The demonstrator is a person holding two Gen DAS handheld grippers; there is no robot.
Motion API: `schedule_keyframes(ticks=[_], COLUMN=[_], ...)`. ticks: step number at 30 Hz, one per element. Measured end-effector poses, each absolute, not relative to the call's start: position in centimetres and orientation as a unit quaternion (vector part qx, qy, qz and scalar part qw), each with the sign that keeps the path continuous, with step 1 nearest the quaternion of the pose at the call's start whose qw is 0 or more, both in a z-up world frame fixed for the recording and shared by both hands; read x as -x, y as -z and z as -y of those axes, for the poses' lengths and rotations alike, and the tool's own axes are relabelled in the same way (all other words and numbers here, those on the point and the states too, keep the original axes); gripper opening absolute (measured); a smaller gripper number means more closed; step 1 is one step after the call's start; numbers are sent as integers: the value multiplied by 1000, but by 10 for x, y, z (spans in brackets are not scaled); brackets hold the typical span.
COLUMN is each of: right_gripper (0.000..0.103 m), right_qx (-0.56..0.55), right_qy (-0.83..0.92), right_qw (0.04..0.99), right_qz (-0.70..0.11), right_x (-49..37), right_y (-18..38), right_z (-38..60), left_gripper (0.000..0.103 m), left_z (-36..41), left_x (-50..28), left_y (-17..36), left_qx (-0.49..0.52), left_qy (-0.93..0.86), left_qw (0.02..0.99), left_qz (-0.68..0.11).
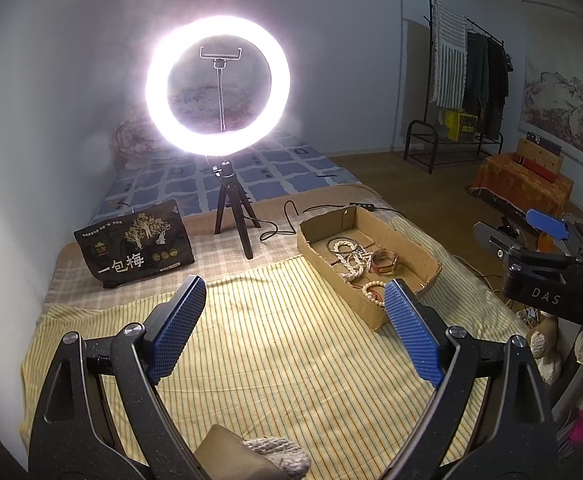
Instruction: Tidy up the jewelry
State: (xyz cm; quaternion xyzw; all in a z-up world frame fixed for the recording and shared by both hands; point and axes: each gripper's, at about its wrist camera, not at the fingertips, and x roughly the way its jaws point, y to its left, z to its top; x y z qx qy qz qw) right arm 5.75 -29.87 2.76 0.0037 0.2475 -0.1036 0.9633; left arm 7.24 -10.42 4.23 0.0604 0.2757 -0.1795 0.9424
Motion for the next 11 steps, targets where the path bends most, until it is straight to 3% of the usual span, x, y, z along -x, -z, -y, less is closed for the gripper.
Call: schedule_keyframes(ticks=[11], right_gripper=[103], right_qx=[1], right_qy=[105], right_qw=[962], right_qz=[-252], right_x=[-55], right_y=[-25], right_z=[302], left_gripper=[93], left_z=[101], left_x=[-73], left_y=[-44], left_qx=[-61], left_qy=[170], left_qw=[945], left_qz=[-273])
